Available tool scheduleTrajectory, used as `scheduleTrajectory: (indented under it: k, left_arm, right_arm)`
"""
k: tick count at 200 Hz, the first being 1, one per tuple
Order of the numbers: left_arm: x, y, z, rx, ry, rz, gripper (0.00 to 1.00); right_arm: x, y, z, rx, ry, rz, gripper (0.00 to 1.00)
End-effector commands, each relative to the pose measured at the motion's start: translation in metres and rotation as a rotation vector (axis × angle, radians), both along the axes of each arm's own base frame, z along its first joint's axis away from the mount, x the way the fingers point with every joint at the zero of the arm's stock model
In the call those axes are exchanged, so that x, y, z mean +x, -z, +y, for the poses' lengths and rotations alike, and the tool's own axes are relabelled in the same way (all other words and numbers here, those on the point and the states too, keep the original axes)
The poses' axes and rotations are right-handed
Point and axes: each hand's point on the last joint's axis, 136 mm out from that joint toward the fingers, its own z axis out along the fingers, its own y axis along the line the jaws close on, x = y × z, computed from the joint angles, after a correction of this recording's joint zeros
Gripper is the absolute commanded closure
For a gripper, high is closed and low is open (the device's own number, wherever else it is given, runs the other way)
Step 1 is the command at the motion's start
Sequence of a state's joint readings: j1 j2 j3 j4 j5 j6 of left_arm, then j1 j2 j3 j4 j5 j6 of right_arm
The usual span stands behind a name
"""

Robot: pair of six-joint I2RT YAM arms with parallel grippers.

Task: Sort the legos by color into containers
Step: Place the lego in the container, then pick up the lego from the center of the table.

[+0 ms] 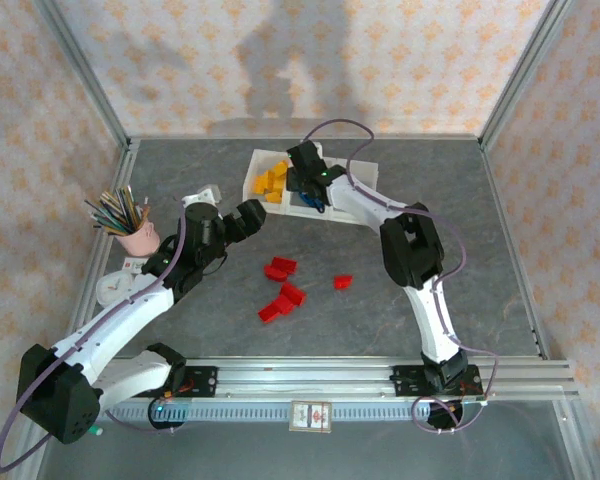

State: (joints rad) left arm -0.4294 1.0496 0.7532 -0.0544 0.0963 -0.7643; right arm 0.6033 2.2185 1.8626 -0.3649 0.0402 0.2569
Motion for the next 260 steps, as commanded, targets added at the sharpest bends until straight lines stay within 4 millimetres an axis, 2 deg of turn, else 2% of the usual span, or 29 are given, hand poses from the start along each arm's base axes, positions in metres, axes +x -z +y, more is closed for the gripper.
scheduleTrajectory:
  k: [1,28,52,76,108,142,198,224,260]
  left_arm:
    - [0.005,-0.025,-0.001,-0.018,0.013,-0.065,0.01]
    - [-0.001,-0.023,-0.006,-0.016,0.050,-0.052,0.01]
    - [-0.010,-0.017,-0.012,-0.025,0.099,-0.031,0.01]
    - [-0.021,-0.006,-0.019,-0.032,0.137,-0.009,0.01]
    - [-0.038,0.007,-0.036,-0.030,0.192,0.021,0.01]
    - [-0.054,0.016,-0.058,-0.031,0.241,0.032,0.01]
    - [-0.066,0.040,-0.075,-0.043,0.271,0.081,0.01]
    - [-0.069,0.046,-0.077,-0.049,0.259,0.084,0.01]
    - [-0.070,0.052,-0.078,-0.053,0.249,0.097,0.01]
  right_arm:
    - [-0.021,-0.059,-0.009,0.061,-0.008,-0.067,0.44]
    - [-0.053,-0.069,-0.031,0.084,0.014,-0.056,0.41]
    - [-0.088,-0.060,-0.057,0.080,0.046,-0.013,0.38]
    - [-0.123,-0.046,-0.080,0.075,0.075,0.043,0.34]
    - [-0.171,-0.016,-0.110,0.026,0.118,0.127,0.31]
    - [-0.210,0.013,-0.138,-0.063,0.150,0.202,0.26]
    - [-0.261,0.055,-0.130,-0.078,0.117,0.304,0.21]
    - [-0.266,0.067,-0.114,-0.045,0.071,0.317,0.20]
    - [-0.262,0.074,-0.091,-0.049,0.038,0.311,0.20]
